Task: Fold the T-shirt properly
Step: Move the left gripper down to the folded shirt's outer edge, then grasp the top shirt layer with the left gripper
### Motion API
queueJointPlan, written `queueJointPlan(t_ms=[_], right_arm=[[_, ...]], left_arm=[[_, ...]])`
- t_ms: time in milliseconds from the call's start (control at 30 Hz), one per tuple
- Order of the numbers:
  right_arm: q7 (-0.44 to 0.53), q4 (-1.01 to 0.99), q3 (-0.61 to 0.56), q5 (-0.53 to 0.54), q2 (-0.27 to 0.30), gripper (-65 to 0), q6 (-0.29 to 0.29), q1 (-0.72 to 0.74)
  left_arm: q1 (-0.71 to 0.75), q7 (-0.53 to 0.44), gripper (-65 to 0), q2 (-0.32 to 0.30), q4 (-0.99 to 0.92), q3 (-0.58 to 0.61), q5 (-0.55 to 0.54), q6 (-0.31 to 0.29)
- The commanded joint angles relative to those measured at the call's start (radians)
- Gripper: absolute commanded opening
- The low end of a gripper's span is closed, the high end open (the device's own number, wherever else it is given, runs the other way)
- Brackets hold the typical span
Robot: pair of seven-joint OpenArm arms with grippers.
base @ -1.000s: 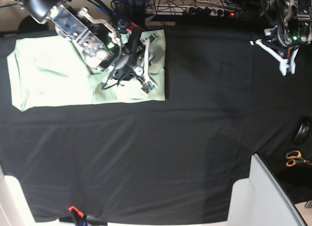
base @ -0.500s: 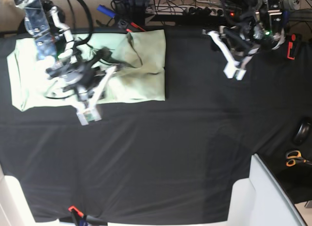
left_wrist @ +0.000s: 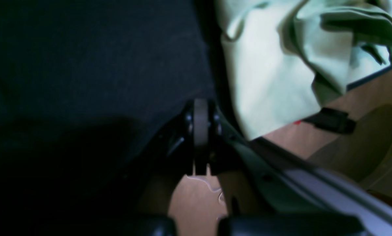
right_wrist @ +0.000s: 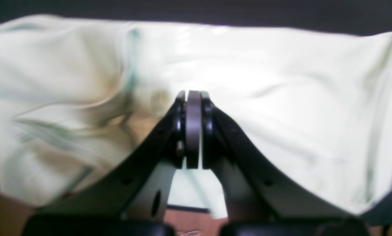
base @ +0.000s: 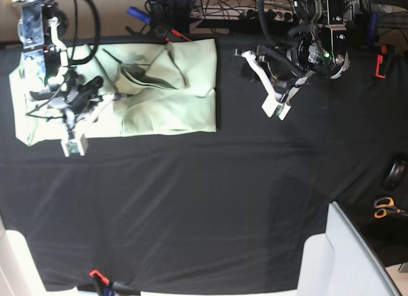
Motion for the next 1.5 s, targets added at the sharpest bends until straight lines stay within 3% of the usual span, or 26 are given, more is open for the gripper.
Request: queueJointPlan(t_ms=[0,200,300,467,900,1033,1267,1467], right_arm=[[0.019,0.013,0.003,-0.004,-0.002,-64.7,-0.001,0.011],[0.022,0.015,0.003,-0.004,-0.049,-64.7,-0.001,0.000],[0.067,0.015,0.003,-0.004,-0.054,-64.7,-0.001,-0.017],[0.091,0.013,0.028,-0.004,-0.054,-64.7,-0.001,-0.041],[0.090,0.013,0.109,-0.004,-0.055,-64.7,-0.001,-0.061],[0.090,0.013,0.109,-0.004,-0.055,-64.7,-0.001,-0.061],[0.090,0.013,0.109,-0.004,-0.055,-64.7,-0.001,-0.061],[0.090,0.013,0.109,-0.004,-0.054,-64.7,-0.001,-0.071]], left_arm=[[-0.030,-0.014,-65.0,-0.005,0.007,-0.001,-0.041,-0.015],[-0.133,-0.016,-65.0,-0.046,-0.239,-0.003,-0.344,-0.050],[-0.173,-0.016,-65.0,-0.051,-0.288,0.035,-0.407,-0.050],[-0.187,-0.021,-65.0,-0.061,-0.293,0.126,-0.410,-0.047],[-0.237,-0.022,-65.0,-0.042,-0.406,0.132,-0.405,-0.044],[-0.265,-0.022,-65.0,-0.040,-0.412,0.203,-0.405,-0.042],[-0.288,-0.088,-65.0,-0.040,-0.443,0.304,-0.405,0.073],[-0.300,-0.128,-65.0,-0.038,-0.512,0.316,-0.405,0.080]])
